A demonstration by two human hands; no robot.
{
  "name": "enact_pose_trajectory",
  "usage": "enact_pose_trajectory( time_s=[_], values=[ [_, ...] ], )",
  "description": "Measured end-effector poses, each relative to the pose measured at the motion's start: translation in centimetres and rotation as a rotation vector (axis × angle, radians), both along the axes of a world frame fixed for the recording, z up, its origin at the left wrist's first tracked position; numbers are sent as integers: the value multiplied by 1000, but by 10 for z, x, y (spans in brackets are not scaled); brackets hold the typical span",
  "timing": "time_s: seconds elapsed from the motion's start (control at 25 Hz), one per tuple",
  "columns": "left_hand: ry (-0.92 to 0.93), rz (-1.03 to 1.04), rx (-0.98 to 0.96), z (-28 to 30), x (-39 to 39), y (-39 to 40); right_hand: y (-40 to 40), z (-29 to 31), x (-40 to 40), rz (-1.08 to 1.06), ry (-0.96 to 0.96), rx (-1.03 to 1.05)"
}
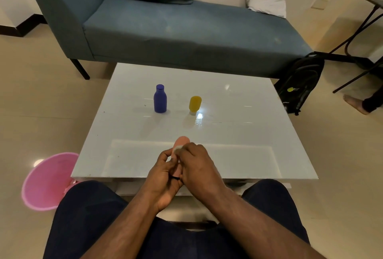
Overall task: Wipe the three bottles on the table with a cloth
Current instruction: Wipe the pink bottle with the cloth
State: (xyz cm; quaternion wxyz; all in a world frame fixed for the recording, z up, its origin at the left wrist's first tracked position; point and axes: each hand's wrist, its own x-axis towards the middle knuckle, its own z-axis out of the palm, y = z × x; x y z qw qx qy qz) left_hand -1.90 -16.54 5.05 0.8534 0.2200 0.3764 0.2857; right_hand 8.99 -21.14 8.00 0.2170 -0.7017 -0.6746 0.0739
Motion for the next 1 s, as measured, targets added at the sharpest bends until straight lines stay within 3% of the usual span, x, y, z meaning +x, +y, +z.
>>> enact_pose_trajectory(
  time_s=[0.2,0.44,0.68,0.84,1.0],
  values=[
    [30,2,-23,-2,2,0,25,3,24,-179,59,-3],
    [-96,36,-88,2,0,-1,0,-10,-16,132,-175,-82],
    [-99,76,-74,3,2,3,17,-6,-9,23,-113,-21],
    [-108,95,-112,1,-5,6,-3,-15,-19,237,-153,-24],
    [-59,72,-66,-1,0,6,27,-3,11,62,-52,29]
  ],
)
